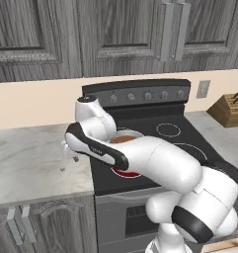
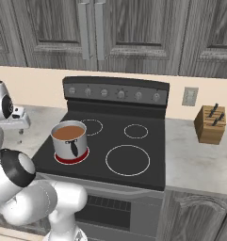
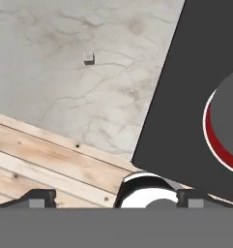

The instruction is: Pick up the sugar cube(s) and place them in the saucepan with hot chocolate.

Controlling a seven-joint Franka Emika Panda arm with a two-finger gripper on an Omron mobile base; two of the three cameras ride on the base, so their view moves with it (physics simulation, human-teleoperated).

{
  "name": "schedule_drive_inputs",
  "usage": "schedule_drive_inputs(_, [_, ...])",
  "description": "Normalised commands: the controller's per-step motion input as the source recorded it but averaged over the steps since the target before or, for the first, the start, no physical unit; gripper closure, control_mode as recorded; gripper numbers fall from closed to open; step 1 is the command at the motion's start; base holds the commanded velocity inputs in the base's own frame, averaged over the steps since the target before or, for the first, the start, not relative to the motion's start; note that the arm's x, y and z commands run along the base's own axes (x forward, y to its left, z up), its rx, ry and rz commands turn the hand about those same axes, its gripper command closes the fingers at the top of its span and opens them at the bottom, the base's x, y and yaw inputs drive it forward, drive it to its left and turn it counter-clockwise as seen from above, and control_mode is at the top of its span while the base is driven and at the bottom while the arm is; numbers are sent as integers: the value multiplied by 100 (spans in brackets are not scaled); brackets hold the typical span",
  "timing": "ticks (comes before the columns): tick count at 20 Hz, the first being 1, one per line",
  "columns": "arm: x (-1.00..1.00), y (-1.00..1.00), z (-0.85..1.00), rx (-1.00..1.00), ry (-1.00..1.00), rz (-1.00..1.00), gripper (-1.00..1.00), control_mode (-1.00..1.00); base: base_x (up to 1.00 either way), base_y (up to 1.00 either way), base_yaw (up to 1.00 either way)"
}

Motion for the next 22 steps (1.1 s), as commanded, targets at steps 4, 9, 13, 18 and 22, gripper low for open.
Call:
schedule_drive_inputs(4, [34,43,-42,0,0,-4,-100,-100,0,0,0])
schedule_drive_inputs(9, [23,29,-39,1,0,-10,-100,-100,0,0,0])
schedule_drive_inputs(13, [29,29,-56,7,-1,-4,-100,-100,0,0,0])
schedule_drive_inputs(18, [43,15,-54,11,-2,-3,-100,-100,0,0,0])
schedule_drive_inputs(22, [32,5,-34,8,-6,-5,-100,-100,0,0,0])
